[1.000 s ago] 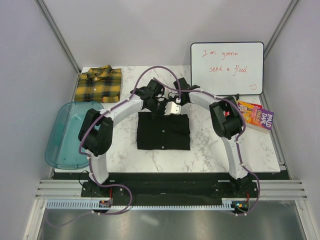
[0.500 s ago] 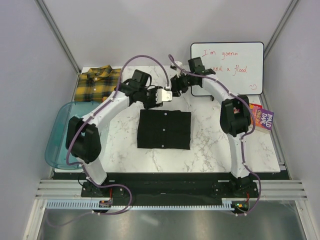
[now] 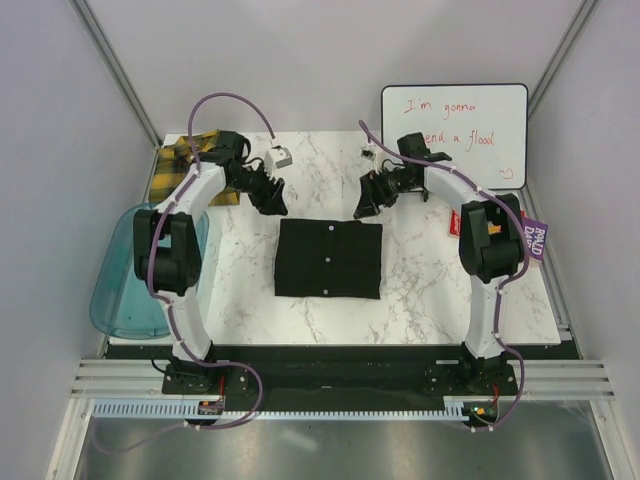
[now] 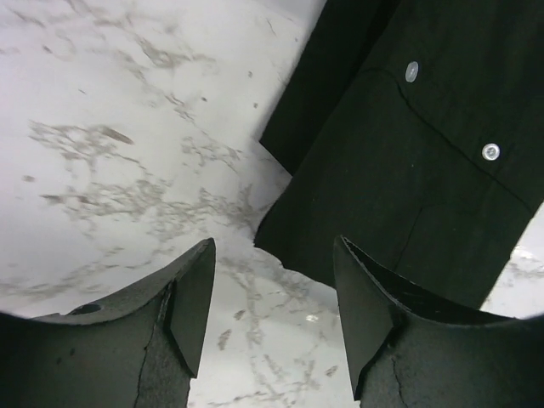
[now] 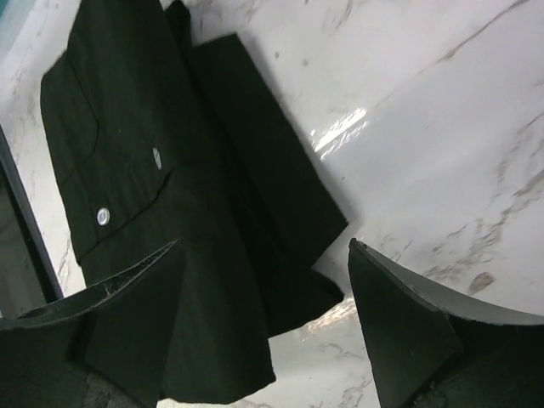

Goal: Fold and stack the long sleeve shirts
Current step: Fold the shirt

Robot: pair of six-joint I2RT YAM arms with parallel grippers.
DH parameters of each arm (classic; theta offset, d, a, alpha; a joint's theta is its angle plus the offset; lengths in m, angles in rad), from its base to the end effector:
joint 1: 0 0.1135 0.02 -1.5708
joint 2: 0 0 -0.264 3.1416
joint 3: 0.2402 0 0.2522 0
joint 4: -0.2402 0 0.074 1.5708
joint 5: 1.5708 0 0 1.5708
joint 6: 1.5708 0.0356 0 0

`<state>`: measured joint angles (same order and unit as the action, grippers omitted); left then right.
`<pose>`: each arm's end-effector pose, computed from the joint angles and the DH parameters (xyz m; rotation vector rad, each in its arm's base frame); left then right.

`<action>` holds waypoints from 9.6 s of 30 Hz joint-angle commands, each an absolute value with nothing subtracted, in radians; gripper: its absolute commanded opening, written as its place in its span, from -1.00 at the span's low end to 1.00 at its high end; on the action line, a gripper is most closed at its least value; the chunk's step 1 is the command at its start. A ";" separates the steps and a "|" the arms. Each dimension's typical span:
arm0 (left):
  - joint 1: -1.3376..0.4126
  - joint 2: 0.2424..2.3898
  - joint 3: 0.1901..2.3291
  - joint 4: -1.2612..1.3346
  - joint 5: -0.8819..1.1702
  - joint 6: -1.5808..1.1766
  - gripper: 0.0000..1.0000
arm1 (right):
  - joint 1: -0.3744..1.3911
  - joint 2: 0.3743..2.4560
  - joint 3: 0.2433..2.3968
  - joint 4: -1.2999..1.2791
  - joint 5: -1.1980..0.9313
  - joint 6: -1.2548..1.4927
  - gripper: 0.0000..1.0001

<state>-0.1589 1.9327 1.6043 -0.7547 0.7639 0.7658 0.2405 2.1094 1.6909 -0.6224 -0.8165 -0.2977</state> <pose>0.4023 -0.0894 0.2501 1.2662 2.0109 -0.7306 0.4341 0.1332 0.2105 -0.9135 2.2483 1.0234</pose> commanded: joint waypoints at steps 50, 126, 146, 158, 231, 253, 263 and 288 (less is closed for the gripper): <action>-0.129 2.063 1.520 -0.686 0.954 0.540 0.42 | 0.255 2.071 1.575 -0.678 -0.959 -0.437 -1.00; -0.075 2.086 1.546 -0.554 0.964 0.233 -0.96 | 0.278 2.143 1.698 -0.680 -0.835 -0.486 -1.00; -0.107 2.073 1.410 -0.666 0.762 0.158 -0.97 | 0.356 2.140 1.490 -0.629 -0.649 -0.295 -1.00; -0.101 1.896 1.325 -0.653 0.864 0.242 -0.97 | 0.365 1.946 1.433 -0.736 -0.755 -0.346 -1.00; -0.561 2.350 2.056 -0.877 0.837 0.971 0.47 | 0.195 1.988 1.158 -0.049 -0.692 0.282 -0.51; -0.595 2.407 2.083 -0.911 0.887 1.014 0.28 | 0.201 2.005 1.144 0.014 -0.816 0.333 -0.49; -0.580 2.258 1.932 -0.911 0.948 1.127 -0.85 | 0.192 1.988 1.112 0.011 -0.726 0.347 -0.42; -0.571 2.214 1.916 -0.907 0.937 1.166 -0.93 | 0.209 1.962 1.062 -0.107 -0.779 0.327 -0.31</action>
<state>-0.5735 2.2597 1.9076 -0.9066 0.9104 1.1133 0.1951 1.9865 1.0882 -0.0677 -0.7757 0.3500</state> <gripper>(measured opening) 0.064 0.344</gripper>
